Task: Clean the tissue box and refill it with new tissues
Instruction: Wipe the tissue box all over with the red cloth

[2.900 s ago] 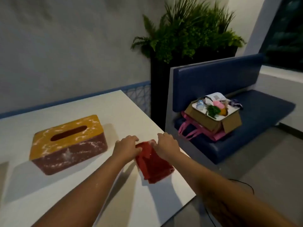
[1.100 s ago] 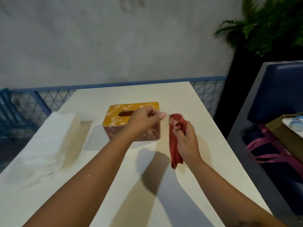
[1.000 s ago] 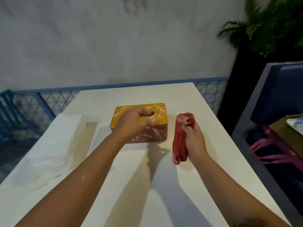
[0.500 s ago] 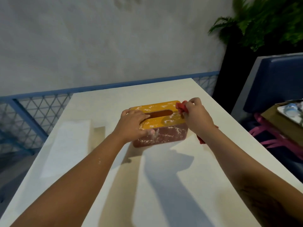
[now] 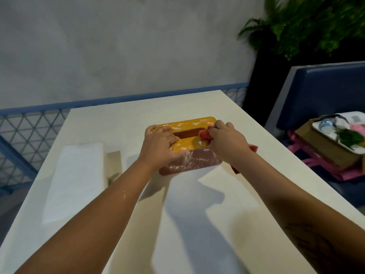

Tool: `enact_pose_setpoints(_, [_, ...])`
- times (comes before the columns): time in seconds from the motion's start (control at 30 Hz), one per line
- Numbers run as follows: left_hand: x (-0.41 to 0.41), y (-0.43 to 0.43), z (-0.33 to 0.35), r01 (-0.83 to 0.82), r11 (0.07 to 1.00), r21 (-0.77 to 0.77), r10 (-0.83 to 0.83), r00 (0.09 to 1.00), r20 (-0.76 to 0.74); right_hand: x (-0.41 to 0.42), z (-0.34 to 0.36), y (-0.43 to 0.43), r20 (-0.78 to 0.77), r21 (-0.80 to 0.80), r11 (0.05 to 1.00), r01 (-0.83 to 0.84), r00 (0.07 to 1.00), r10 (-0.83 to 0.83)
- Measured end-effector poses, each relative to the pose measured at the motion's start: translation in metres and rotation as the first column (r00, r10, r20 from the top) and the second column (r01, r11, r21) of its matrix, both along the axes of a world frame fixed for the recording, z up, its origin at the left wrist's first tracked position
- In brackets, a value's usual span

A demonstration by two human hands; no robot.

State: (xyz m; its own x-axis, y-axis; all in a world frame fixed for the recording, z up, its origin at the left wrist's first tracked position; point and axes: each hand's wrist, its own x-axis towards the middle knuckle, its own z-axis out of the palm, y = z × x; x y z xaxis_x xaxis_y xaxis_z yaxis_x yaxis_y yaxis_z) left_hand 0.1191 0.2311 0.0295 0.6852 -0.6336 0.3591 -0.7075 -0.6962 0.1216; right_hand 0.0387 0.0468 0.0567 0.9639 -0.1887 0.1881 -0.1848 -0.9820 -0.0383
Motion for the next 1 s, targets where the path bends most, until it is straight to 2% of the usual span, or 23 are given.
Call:
enact_pose_setpoints(0.1, [-0.001, 0.001, -0.001, 0.014, 1.0, -0.001, -0.014, 1.0, 0.001, -0.01, 0.001, -0.011, 0.013, 0.017, 0.999, -0.037, 0.999, 0.037])
enact_pose_setpoints(0.3, [0.0, -0.002, -0.002, -0.015, 1.0, 0.009, 0.015, 1.0, 0.006, 0.007, 0.01, 0.005, -0.012, 0.035, 0.988, 0.148, 0.989, -0.147])
enact_pose_setpoints(0.5, [-0.002, -0.002, -0.003, -0.03, 1.0, 0.009, 0.03, 0.998, 0.055, -0.009, 0.0, 0.031, 0.011, -0.048, 0.996, -0.072, 0.997, 0.072])
enact_pose_setpoints(0.67, [-0.001, -0.003, -0.004, -0.036, 0.999, 0.028, 0.036, 0.999, 0.013, -0.016, 0.009, 0.0, -0.041, -0.046, 0.994, 0.095, 0.994, -0.097])
enact_pose_setpoints(0.8, [0.001, -0.003, -0.006, -0.021, 1.0, -0.009, 0.021, 1.0, 0.019, 0.002, 0.01, 0.016, -0.051, 0.007, 0.973, 0.229, 0.972, -0.228])
enact_pose_setpoints(0.87, [0.001, -0.002, -0.007, -0.017, 0.999, -0.027, 0.018, 0.999, 0.046, 0.005, 0.007, 0.034, -0.028, 0.021, 0.985, 0.17, 0.985, -0.169])
enact_pose_setpoints(1.0, [0.001, -0.003, -0.008, -0.019, 0.999, -0.044, 0.021, 0.998, 0.065, -0.01, 0.003, 0.05, -0.022, -0.072, 0.994, -0.087, 0.996, 0.086])
